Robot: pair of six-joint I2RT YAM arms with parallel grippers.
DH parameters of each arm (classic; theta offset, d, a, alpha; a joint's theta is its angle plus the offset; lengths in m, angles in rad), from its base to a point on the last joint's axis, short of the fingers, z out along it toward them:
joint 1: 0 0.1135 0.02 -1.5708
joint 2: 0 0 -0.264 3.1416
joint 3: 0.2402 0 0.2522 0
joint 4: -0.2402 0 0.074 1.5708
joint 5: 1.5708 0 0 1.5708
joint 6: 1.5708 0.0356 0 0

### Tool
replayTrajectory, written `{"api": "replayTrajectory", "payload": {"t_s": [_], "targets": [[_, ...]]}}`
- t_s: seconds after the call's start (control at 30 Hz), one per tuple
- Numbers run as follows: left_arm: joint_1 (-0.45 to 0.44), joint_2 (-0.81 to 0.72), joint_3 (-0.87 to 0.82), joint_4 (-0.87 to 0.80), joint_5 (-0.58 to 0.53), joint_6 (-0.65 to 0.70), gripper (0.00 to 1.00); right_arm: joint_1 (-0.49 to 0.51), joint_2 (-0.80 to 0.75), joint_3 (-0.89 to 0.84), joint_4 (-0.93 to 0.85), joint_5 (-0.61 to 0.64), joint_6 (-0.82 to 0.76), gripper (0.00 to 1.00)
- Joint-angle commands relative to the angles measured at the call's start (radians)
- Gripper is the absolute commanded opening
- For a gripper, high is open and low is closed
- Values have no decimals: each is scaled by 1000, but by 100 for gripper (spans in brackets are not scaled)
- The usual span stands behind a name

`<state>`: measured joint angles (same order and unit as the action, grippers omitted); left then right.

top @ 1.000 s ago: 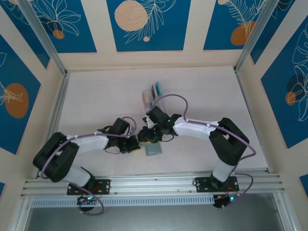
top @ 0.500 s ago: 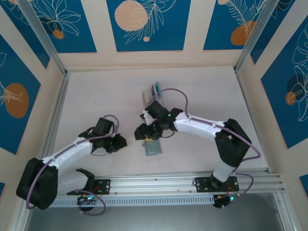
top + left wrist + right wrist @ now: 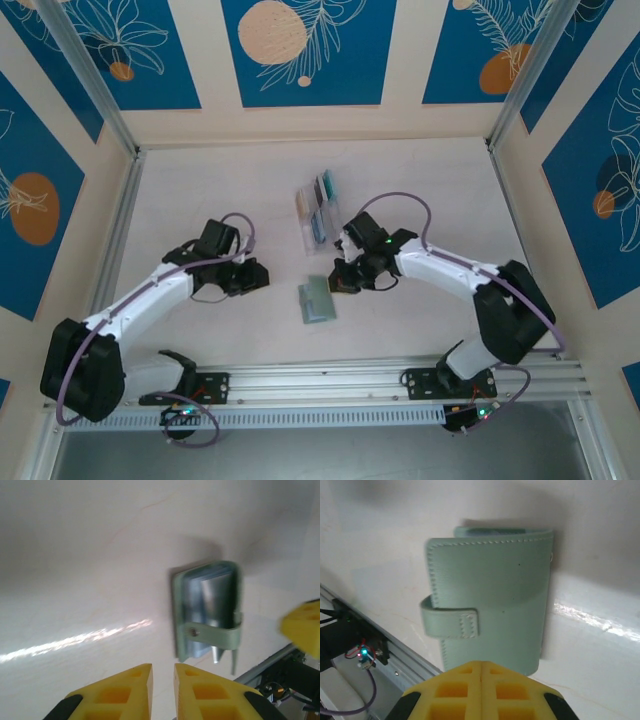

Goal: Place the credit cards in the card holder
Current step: Close the card holder at the bottom-center of the table, then turn over the card holder at the bottom-center of the table.

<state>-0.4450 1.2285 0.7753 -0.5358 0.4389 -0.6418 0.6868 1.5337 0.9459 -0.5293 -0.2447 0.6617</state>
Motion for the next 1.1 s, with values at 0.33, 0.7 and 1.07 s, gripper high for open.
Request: {"api": "replayTrajectory", "payload": {"t_s": [0.33, 0.7, 1.07], "targets": [[-206, 307, 168, 80, 40, 15, 14, 91, 249, 21, 91, 35, 43, 11], [-228, 461, 126, 188, 59, 3, 11, 84, 231, 13, 88, 11, 47, 12], [-227, 492, 1, 252, 26, -7, 9, -12, 56, -34, 19, -22, -34, 41]]}}
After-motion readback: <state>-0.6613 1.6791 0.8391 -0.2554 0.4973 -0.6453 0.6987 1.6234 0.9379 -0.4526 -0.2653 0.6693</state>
